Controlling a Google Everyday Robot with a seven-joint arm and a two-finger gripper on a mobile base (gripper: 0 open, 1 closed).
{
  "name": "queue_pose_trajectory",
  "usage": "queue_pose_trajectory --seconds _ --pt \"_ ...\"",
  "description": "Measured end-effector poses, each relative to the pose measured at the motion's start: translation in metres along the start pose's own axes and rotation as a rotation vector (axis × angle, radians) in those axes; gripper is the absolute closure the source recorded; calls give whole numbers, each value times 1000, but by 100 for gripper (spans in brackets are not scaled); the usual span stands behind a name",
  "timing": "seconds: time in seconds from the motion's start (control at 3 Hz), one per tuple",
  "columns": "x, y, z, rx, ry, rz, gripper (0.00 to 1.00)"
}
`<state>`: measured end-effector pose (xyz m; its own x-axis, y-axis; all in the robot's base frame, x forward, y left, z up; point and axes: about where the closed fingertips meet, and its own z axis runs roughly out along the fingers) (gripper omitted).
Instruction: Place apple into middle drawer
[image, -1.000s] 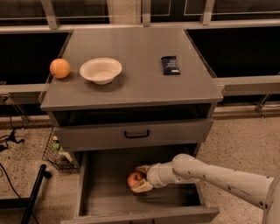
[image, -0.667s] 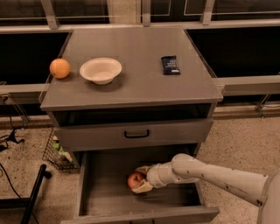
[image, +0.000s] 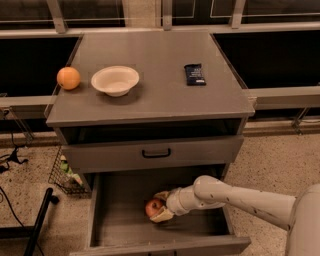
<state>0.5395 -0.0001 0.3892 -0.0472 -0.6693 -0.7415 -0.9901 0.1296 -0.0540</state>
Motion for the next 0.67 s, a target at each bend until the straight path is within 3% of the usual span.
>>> queue_pose_trajectory --seconds 0.67 --pt "5 2 6 -21 28 -6 100"
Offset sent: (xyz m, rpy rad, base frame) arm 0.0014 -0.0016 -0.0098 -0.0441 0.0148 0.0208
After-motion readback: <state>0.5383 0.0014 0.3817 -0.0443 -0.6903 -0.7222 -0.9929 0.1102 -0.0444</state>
